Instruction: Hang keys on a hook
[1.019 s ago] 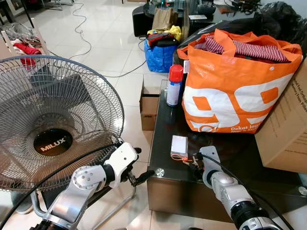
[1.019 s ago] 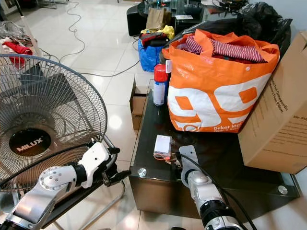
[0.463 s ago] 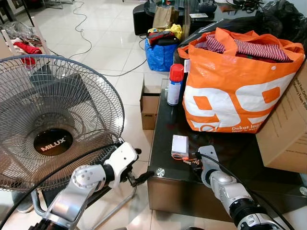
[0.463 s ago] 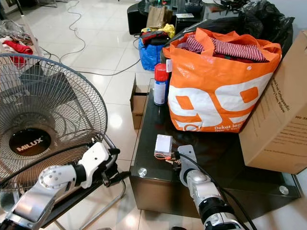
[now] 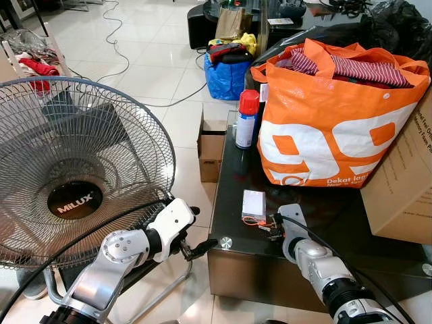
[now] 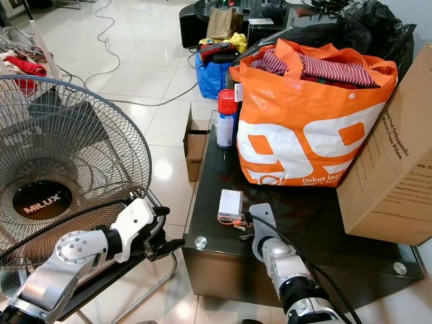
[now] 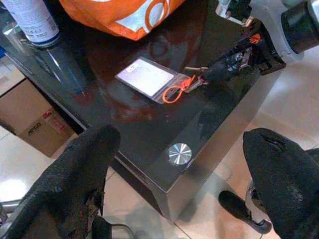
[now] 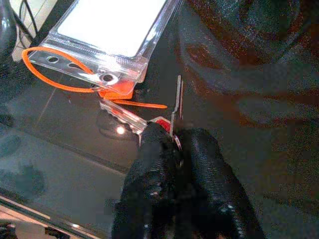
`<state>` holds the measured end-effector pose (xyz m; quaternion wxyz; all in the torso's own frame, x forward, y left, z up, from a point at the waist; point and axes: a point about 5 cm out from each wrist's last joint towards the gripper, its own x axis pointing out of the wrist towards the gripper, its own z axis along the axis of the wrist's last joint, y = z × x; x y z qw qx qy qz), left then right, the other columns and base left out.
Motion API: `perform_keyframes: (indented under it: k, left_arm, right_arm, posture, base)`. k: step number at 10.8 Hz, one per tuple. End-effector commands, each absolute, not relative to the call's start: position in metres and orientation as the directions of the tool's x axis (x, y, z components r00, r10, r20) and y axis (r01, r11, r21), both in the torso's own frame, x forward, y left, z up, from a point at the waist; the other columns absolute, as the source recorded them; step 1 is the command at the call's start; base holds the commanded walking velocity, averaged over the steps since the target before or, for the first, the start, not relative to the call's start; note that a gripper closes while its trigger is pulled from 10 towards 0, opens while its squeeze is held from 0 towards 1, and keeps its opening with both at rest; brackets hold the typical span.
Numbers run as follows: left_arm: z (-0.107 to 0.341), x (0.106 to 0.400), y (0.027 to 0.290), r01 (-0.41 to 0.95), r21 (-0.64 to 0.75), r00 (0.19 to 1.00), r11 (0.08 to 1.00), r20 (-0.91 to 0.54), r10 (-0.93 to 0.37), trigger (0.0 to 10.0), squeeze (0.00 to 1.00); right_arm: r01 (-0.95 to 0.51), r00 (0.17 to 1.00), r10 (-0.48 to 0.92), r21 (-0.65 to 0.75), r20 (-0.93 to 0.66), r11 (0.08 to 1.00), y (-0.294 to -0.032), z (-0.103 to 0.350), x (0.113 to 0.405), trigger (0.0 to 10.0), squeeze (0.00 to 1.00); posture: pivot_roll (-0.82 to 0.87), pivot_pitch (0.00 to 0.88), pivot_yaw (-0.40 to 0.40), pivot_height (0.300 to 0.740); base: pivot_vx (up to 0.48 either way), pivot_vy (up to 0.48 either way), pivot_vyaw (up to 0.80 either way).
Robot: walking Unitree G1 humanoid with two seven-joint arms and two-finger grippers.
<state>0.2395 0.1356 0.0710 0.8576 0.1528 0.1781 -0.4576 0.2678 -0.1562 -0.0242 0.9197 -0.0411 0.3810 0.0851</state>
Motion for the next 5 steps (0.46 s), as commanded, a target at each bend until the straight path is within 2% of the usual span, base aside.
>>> perform_keyframes:
  k: [1, 5]
  left_arm:
    - [0.074, 0.241, 0.137, 0.840, 0.111, 0.520, 0.531, -0.445, -0.729, 10.0, 0.00]
    - [0.075, 0.243, 0.138, 0.839, 0.120, 0.523, 0.531, -0.445, -0.727, 10.0, 0.00]
  right_arm:
    - [-0.192, 0.679, 0.126, -0.010, -0.723, 0.981, -0.156, -0.027, 0.266, 0.0, 0.00]
    - [-0.175, 0.731, 0.133, 0.004, -0.669, 0.985, -0.157, -0.015, 0.277, 0.0, 0.00]
  posture:
    - [0.01, 0.023, 0.027, 0.740]
    - [0.01, 0.018, 0.030, 0.740]
  base:
    - [0.000, 0.000, 0.00]
    - [0.000, 0.000, 0.00]
